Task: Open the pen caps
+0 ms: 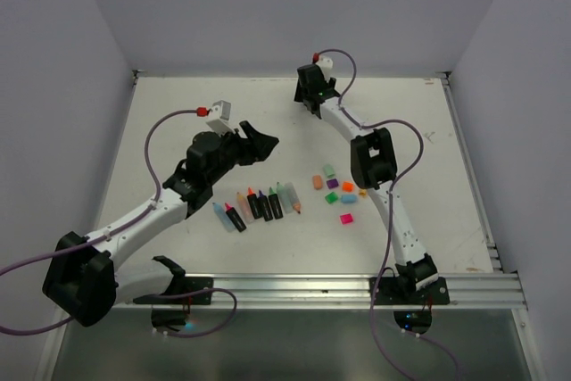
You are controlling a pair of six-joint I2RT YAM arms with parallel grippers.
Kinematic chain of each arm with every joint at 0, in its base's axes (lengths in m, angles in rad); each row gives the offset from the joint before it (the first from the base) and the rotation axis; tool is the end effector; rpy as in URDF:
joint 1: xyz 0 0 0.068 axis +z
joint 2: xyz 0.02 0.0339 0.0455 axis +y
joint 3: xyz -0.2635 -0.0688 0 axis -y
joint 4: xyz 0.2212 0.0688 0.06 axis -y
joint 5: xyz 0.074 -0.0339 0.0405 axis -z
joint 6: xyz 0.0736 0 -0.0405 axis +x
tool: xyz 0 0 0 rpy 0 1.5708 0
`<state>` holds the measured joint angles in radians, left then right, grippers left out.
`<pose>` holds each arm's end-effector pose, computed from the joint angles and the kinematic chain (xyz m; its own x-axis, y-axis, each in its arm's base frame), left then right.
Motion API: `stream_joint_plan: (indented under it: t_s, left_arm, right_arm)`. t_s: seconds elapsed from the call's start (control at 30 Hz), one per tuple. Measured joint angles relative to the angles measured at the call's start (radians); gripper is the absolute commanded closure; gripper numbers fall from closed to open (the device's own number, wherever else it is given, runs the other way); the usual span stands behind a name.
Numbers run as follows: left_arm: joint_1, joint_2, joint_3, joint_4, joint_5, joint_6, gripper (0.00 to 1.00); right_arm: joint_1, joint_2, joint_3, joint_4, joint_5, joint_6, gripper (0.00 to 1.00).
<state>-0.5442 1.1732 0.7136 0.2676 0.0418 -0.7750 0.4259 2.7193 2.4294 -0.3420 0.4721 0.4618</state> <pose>0.2445 -0.1516 0.2839 -0.5031 -0.5127 -0.6957 0.2804 0.6646 -0.6926 0.5621 0.2183 0.1333 -0.4966 0.2104 -0.8421 0.2094 0.9706 0.1190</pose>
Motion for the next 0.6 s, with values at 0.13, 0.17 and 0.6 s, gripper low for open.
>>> stream_joint_plan:
  t_s: [0.13,0.17,0.6]
  left_arm:
    - [0.000,0.000,-0.009,0.001,0.008,0.000,0.29]
    - [0.000,0.000,-0.009,0.001,0.009,0.000,0.29]
    - [0.003,-0.015,-0.028,0.006,0.028,0.000,0.29]
  right_arm:
    - [0.000,0.036,0.057,-0.002,0.009,-0.007,0.28]
    - [-0.001,0.045,0.076,-0.004,0.009,-0.007,0.29]
    - [-0.001,0.074,0.123,-0.055,0.102,-0.046,0.30]
